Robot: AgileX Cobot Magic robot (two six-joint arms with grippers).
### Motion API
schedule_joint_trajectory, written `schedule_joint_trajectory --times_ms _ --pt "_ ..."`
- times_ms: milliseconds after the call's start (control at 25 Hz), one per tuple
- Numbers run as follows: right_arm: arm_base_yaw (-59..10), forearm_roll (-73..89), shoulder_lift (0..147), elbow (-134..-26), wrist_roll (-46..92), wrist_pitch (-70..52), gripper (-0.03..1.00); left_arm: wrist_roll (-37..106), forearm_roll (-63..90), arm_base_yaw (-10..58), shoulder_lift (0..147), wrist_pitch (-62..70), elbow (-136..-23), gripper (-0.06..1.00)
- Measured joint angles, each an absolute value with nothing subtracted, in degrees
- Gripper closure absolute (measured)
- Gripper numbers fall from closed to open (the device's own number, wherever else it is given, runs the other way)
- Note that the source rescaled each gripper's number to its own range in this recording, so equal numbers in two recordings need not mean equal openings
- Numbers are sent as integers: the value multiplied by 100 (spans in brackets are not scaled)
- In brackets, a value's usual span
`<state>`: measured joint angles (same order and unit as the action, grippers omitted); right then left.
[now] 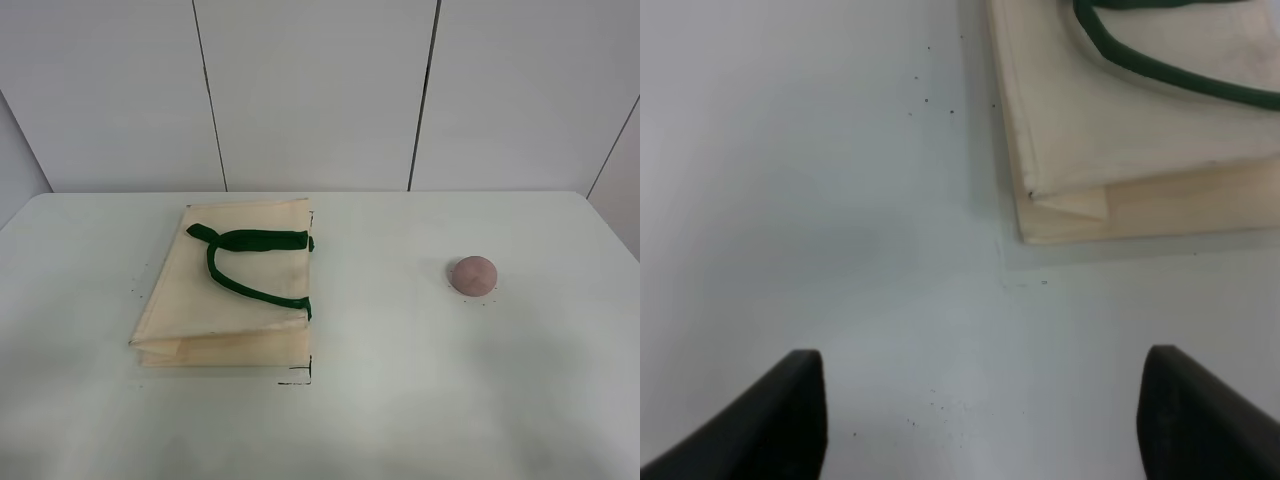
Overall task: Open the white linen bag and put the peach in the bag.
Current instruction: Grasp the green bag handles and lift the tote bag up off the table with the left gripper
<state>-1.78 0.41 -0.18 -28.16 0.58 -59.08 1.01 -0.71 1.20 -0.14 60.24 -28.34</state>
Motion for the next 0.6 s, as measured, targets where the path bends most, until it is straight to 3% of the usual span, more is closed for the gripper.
schedule_joint_trajectory --times_ms 360,600 --pt "-178 41 -18 -2816 58 -5908 -3 101 -71 120 45 5991 -2947 -3" --pt "-178 41 -18 -2816 58 -5908 -3 101 -71 120 1523 5967 -3753 -6"
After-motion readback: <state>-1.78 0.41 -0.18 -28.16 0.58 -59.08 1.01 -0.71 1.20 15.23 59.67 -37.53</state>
